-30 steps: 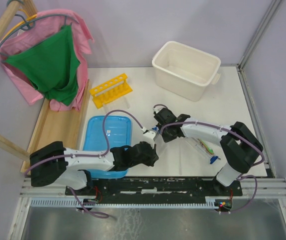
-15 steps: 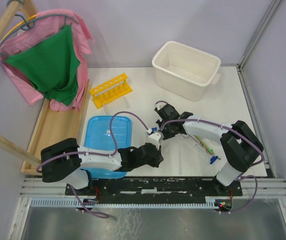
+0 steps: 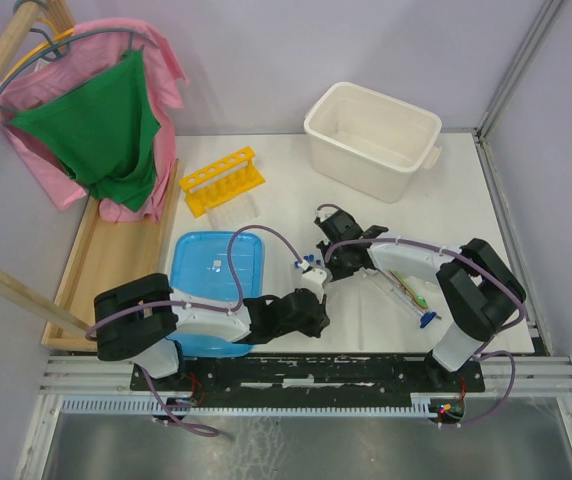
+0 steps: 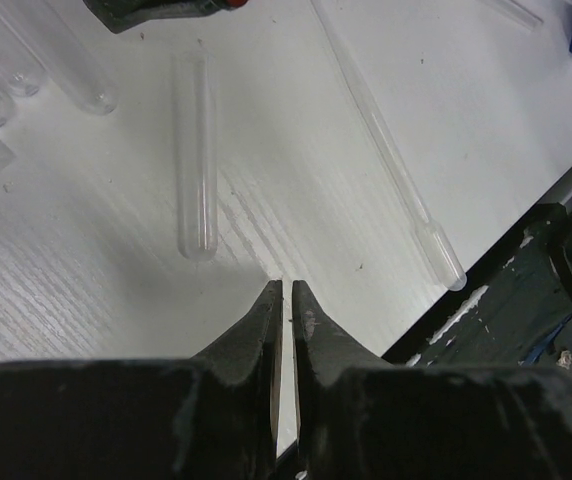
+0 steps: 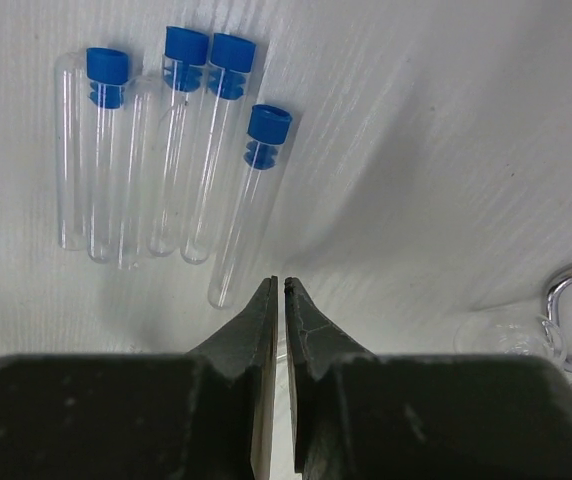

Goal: Organize the chemistry lab equipment
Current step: Adjust the test tube at the center of the board.

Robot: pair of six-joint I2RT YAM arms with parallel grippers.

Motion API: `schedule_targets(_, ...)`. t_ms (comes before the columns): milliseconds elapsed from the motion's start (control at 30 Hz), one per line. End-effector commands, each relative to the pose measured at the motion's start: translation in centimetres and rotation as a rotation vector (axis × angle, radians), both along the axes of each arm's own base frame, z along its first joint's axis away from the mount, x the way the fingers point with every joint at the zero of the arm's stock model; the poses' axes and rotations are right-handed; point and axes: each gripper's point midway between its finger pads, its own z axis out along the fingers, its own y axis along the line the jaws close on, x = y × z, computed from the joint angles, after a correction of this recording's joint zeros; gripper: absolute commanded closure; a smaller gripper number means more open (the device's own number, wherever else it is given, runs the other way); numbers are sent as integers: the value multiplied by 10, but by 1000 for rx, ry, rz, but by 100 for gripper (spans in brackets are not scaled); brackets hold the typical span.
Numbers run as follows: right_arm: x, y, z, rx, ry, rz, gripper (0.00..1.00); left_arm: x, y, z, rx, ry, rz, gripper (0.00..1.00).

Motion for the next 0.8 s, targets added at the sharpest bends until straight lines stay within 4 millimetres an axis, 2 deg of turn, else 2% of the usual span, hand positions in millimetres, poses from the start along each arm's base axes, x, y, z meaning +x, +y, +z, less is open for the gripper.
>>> schedule_targets(0, 2, 3, -1, 28, 1, -8, 86, 6, -19, 10, -51, -27, 0, 86)
schedule_targets(300, -10, -7, -6, 11, 19, -16, 86, 9, -14, -8, 3, -27, 17, 86)
schedule_targets(767, -36, -32, -10, -6, 32, -49, 86, 32, 11, -9, 141, -132, 106, 86)
